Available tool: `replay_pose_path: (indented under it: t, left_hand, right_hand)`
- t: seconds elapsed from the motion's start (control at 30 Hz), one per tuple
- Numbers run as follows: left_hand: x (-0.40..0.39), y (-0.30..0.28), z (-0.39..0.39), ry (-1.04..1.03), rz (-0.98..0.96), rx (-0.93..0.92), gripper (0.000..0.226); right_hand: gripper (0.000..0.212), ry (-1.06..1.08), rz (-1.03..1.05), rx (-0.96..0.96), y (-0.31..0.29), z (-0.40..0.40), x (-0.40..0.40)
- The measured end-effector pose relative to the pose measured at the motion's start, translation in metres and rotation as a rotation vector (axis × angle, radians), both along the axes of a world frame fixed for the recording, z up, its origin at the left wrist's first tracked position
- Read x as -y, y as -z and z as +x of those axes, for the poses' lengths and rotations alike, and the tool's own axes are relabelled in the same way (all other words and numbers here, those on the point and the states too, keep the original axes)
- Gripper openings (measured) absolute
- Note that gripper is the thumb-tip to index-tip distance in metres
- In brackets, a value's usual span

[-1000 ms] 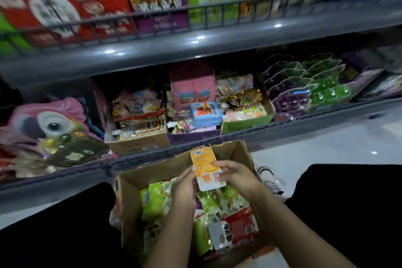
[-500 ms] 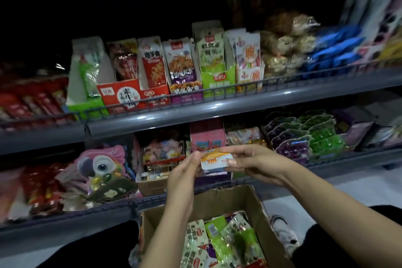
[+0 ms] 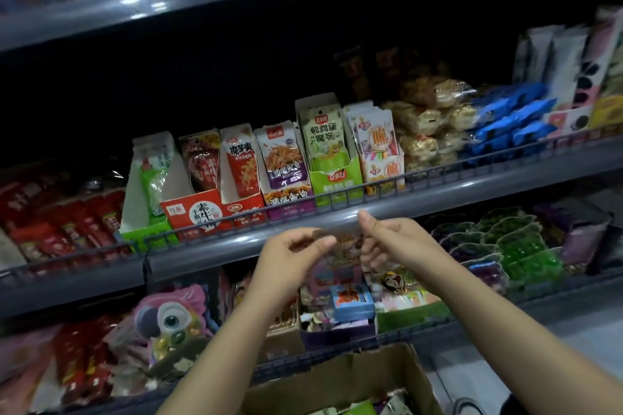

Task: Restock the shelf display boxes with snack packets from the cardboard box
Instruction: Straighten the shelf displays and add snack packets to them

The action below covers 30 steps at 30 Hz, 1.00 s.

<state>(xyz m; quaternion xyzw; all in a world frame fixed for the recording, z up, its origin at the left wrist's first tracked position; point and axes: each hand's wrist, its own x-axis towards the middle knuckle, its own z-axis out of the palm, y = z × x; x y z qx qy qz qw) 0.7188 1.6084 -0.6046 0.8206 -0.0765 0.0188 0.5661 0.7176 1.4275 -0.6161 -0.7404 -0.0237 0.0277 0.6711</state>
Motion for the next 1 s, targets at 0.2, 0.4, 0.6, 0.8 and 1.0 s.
replay_pose_path:
  t: [0.2, 0.4, 0.6, 0.8, 1.0]
  left_hand:
    - [0.026, -0.023, 0.041, -0.026, 0.04, 0.078, 0.031]
    - [0.052, -0.06, 0.08, 0.008, -0.098, -0.018, 0.025]
    - [0.085, -0.101, 0.12, -0.014, -0.12, 0.067, 0.018]
    - [0.117, -0.122, 0.158, -0.042, -0.137, 0.161, 0.035]
    - [0.135, -0.119, 0.178, -0.067, -0.046, 0.15, 0.027]
  right_hand:
    - [0.045, 0.129, 0.096, 0.161, -0.01, 0.02, 0.009]
    - [0.013, 0.29, 0.133, 0.324, -0.011, 0.051, 0.034]
    - [0.03, 0.306, -0.103, 0.479, -0.014, 0.063, 0.047]
    - [0.058, 0.207, -0.336, 0.442, -0.002, 0.071, 0.059]
    - [0.065, 0.176, -0.404, 0.38, 0.006, 0.076, 0.064]
